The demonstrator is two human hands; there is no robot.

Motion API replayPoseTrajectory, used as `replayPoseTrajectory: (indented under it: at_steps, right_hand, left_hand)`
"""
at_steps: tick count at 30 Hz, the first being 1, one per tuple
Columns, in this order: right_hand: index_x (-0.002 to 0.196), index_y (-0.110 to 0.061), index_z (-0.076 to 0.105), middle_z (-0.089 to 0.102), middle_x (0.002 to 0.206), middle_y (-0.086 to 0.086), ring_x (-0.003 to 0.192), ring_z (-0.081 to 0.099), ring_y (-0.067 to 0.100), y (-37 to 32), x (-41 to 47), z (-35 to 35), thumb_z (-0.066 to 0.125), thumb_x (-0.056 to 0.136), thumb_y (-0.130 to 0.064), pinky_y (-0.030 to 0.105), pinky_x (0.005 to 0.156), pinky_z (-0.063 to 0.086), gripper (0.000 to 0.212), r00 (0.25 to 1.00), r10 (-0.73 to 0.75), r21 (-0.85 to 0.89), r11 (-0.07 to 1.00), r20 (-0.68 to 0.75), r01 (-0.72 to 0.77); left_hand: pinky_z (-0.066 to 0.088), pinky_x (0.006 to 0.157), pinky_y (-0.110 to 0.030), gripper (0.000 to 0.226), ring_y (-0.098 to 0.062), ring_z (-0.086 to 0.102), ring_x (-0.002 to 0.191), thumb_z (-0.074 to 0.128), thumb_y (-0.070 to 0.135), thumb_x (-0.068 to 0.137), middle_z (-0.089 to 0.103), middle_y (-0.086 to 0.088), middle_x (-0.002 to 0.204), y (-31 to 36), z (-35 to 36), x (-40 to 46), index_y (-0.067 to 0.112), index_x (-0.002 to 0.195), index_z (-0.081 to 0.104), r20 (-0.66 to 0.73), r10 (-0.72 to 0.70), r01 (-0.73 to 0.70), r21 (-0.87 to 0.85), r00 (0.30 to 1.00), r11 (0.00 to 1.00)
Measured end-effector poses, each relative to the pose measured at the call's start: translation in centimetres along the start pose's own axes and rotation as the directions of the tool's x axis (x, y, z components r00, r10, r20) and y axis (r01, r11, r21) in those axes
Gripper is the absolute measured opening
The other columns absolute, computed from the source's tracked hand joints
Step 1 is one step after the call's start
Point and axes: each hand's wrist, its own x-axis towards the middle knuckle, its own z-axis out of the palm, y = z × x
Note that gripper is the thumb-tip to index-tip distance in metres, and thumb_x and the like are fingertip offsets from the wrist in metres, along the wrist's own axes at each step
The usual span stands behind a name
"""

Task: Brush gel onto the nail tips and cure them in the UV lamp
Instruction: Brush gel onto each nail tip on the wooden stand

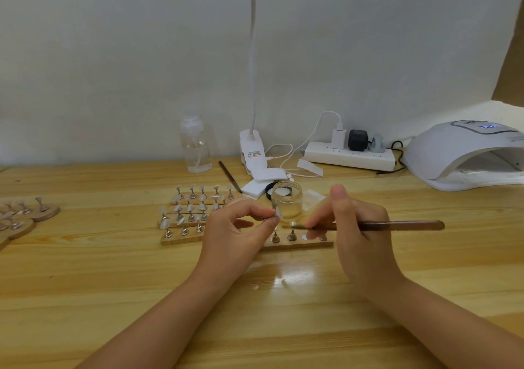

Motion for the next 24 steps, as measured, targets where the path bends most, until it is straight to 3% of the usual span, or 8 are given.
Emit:
replayPoseTrajectory:
  at_steps: [2,6,10,13,18,22,24]
  right_hand:
    - [0.064,-0.025,0.065,0.068,0.065,-0.003,0.059,0.064,0.005,0.02,0.07,0.04,0.041,0.088,-0.039,0.013,0.06,0.049,0.037,1.0,-0.021,-0.038,0.999,0.006,0.022]
    - [0.055,-0.018,0.064,0.064,0.052,0.002,0.047,0.06,0.007,-0.02,-0.08,0.01,0.046,0.087,-0.041,0.012,0.052,0.046,0.043,0.997,0.071,0.03,0.997,-0.01,-0.071]
    - [0.063,-0.016,0.067,0.067,0.058,0.0,0.055,0.062,0.007,0.15,0.1,-0.04,0.041,0.093,-0.035,0.011,0.056,0.045,0.044,0.997,0.059,0.025,0.998,-0.04,-0.058]
    - [0.052,-0.016,0.066,0.064,0.051,0.003,0.047,0.06,0.011,0.06,0.09,0.02,0.038,0.093,-0.041,0.015,0.052,0.047,0.055,0.991,0.127,0.037,0.991,-0.041,-0.125]
    - [0.065,-0.012,0.068,0.067,0.058,0.001,0.054,0.062,0.005,-0.13,0.15,0.02,0.039,0.093,-0.038,0.008,0.054,0.044,0.048,0.995,0.094,0.033,0.995,-0.038,-0.092]
    - [0.059,-0.012,0.067,0.065,0.052,0.004,0.049,0.061,0.011,-0.27,-0.15,-0.05,0.042,0.092,-0.038,0.013,0.052,0.046,0.049,0.992,0.122,0.07,0.99,-0.022,-0.12]
    - [0.064,-0.013,0.068,0.068,0.058,0.001,0.055,0.063,0.008,-0.21,-0.14,-0.02,0.042,0.092,-0.036,0.01,0.054,0.045,0.044,0.996,0.087,0.046,0.995,-0.026,-0.086]
  left_hand:
    - [0.053,0.077,-0.04,0.018,-0.01,0.063,0.079,0.074,0.007,0.071,0.068,0.006,0.073,-0.07,-0.03,0.03,0.024,0.068,0.069,0.006,0.001,-0.001,0.005,1.0,1.0]
    - [0.053,0.078,-0.039,0.019,-0.008,0.063,0.079,0.074,0.008,0.071,0.068,0.009,0.073,-0.11,-0.05,0.01,0.026,0.068,0.068,0.002,-0.001,0.0,0.011,1.0,1.0]
    - [0.054,0.077,-0.037,0.022,-0.006,0.063,0.078,0.074,0.009,0.072,0.068,0.013,0.072,-0.31,-0.09,0.14,0.029,0.068,0.067,-0.001,-0.006,0.006,0.021,1.0,1.0]
    - [0.054,0.077,-0.038,0.022,-0.005,0.063,0.079,0.073,0.009,0.072,0.068,0.014,0.073,-0.28,-0.09,0.1,0.03,0.068,0.067,-0.001,-0.011,0.011,0.011,1.0,1.0]
    - [0.053,0.077,-0.043,0.014,-0.009,0.064,0.081,0.074,0.012,0.072,0.069,0.011,0.075,-0.33,-0.03,0.16,0.025,0.071,0.069,0.017,-0.017,0.017,0.008,1.0,1.0]
    - [0.052,0.077,-0.046,0.01,-0.011,0.064,0.082,0.073,0.011,0.072,0.069,0.009,0.078,-0.24,-0.09,0.13,0.021,0.074,0.07,0.021,-0.015,0.015,-0.003,1.0,1.0]
    - [0.052,0.077,-0.047,0.009,-0.012,0.064,0.083,0.073,0.011,0.073,0.069,0.007,0.078,-0.28,-0.09,0.17,0.02,0.074,0.07,0.023,-0.019,0.019,-0.009,1.0,1.0]
